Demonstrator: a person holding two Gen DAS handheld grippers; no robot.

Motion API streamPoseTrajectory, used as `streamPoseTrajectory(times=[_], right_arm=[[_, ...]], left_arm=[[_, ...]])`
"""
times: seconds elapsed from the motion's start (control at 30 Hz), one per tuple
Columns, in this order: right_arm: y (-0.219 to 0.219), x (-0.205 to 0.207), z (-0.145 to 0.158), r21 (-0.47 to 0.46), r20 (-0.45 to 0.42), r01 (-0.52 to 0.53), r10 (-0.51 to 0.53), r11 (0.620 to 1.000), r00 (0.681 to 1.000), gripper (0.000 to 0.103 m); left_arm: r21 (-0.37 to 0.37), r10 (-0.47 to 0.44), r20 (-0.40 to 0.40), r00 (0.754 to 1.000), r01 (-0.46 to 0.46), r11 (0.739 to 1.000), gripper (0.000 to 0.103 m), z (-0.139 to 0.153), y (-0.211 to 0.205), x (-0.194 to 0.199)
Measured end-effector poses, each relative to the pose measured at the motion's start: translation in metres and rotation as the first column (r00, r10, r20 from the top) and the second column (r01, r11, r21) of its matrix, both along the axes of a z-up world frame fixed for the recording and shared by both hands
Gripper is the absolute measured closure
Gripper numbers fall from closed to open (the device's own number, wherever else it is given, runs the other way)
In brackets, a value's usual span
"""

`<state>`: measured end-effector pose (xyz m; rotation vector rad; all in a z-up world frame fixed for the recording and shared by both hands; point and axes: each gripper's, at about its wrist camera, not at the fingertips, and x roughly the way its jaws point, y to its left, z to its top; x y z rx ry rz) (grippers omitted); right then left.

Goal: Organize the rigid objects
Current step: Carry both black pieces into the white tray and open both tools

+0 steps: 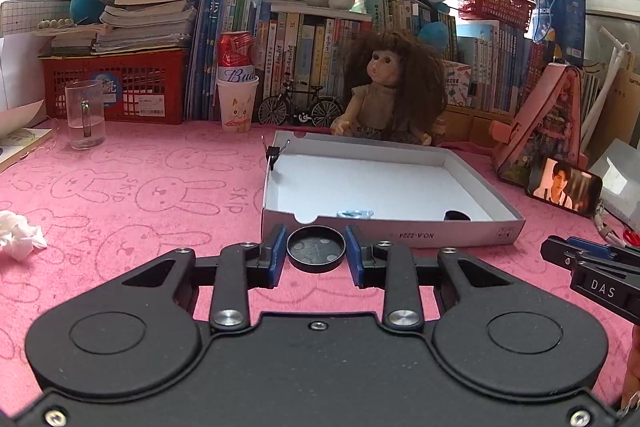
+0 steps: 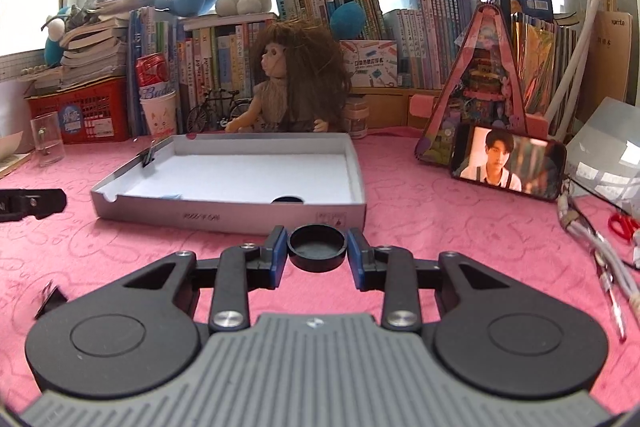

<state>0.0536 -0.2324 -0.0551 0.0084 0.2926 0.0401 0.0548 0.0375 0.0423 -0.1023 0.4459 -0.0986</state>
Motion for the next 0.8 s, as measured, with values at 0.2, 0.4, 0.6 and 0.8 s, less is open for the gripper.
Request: streamPoseTrajectory(times=[0.2,0.4,0.6,0.8], right_arm=[[-0.017,0.039,0.016,0.027,-0.068,0.004,-0.002,1.000,0.998,0.066],[-0.020,0.085,0.032,0.020,-0.156,-0.011,0.014,1.000,0.988,0.065],[0.004,0.122,0.034,-0.211,-0.210,-0.037,-0.009,0.977,0.978,0.065],[0.017,0.145,0.029,-0.260,-0.299,-0.087,0.005,0.962,0.954,0.065]], left_arm=[[-0.021,-0.032,-0.011,0.999,0.031,0.999,0.073,0.019,-0.002,0.038],[-0.022,-0.055,-0.062,0.997,0.054,0.998,0.073,0.027,-0.007,0.080],[0.030,-0.055,-0.153,0.987,0.060,0.998,0.073,0.017,-0.018,0.121],[0.062,-0.014,-0.232,0.973,0.029,0.998,0.073,-0.003,-0.020,0.152]])
